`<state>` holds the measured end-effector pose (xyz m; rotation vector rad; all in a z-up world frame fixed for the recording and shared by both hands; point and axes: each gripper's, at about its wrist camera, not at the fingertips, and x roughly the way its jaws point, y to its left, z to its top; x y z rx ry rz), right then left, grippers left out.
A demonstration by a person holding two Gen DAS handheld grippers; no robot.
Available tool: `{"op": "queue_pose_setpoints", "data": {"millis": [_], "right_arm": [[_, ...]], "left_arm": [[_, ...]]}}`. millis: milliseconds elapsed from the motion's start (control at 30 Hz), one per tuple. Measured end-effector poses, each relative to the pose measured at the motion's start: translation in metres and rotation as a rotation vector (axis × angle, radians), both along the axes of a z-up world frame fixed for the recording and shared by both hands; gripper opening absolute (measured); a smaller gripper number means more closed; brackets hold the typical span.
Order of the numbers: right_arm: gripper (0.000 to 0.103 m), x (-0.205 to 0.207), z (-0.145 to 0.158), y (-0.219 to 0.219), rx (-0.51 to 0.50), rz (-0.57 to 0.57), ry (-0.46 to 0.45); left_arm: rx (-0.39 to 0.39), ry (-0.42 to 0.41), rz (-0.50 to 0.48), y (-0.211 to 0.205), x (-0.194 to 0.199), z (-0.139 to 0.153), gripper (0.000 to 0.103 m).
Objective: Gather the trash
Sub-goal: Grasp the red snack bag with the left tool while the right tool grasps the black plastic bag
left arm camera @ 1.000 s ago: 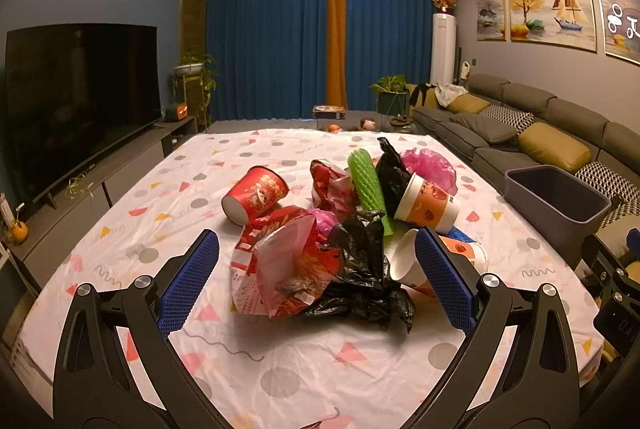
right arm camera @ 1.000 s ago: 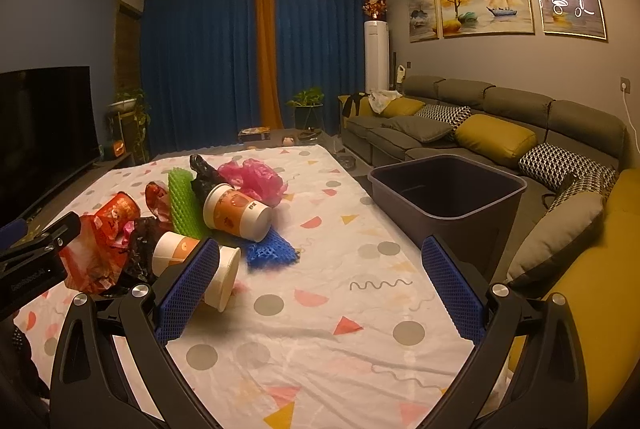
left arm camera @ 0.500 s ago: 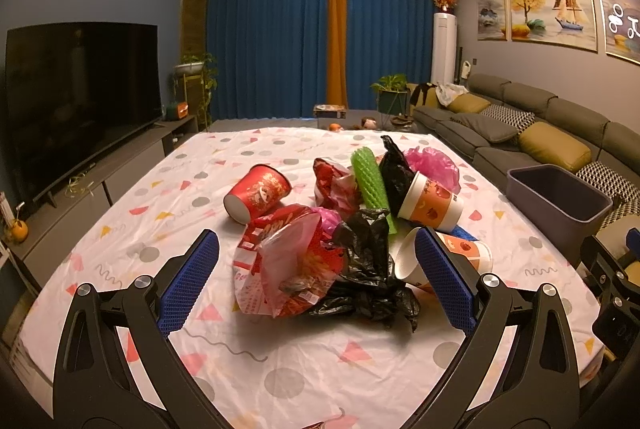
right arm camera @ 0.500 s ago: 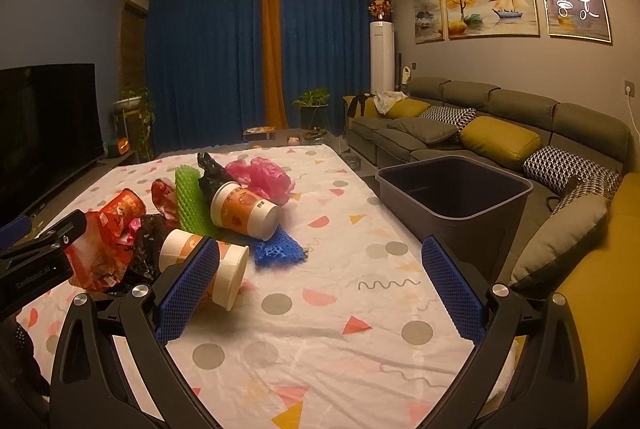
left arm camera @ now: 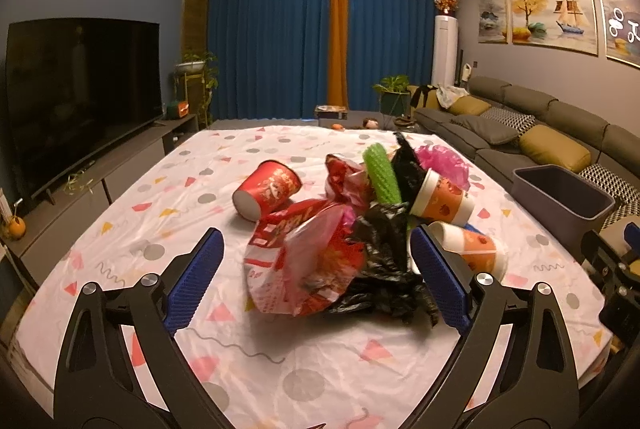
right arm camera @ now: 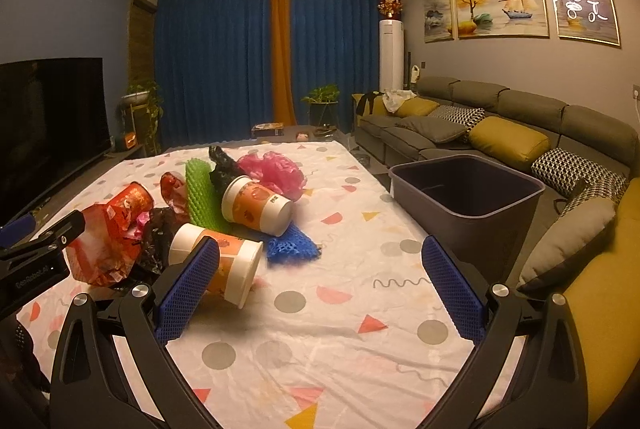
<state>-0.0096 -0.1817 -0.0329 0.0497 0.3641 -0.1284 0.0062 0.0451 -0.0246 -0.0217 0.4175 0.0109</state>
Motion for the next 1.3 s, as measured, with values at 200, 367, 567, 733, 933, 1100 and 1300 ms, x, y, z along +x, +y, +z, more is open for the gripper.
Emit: {"op": "queue_pose_setpoints", "data": {"millis": [200, 367, 567, 733, 933, 1100, 1300], "right_arm": [[0.093, 0.007, -0.008, 0.019, 0.002, 0.066, 0.02], [0.081, 0.017, -0.018, 0.049, -0.026, 0.167, 0.043], [0.069, 0.037, -0.032, 0.079, -0.016, 0.266, 0.101], [0.068, 0.041, -0.033, 0.086, -0.025, 0.281, 0.115], [0.053, 0.051, -0.039, 0.095, -0.016, 0.337, 0.155], [0.043, 0.067, -0.049, 0.104, 0.018, 0.414, 0.213], [0.043, 0.092, -0.061, 0.104, 0.064, 0.445, 0.324]], "left_arm": [[-0.008, 0.034, 0.03, 0.022, 0.003, -0.013, 0.081], [-0.018, 0.033, 0.067, 0.041, 0.004, -0.017, 0.079], [-0.03, 0.044, 0.022, 0.046, 0.011, -0.018, 0.079], [-0.06, 0.096, -0.041, 0.04, 0.031, -0.024, 0.061], [-0.098, 0.134, -0.085, 0.039, 0.048, -0.03, 0.039], [-0.143, 0.188, -0.112, 0.042, 0.058, -0.039, 0.014], [-0.152, 0.161, -0.103, 0.049, 0.056, -0.036, 0.006]]}}
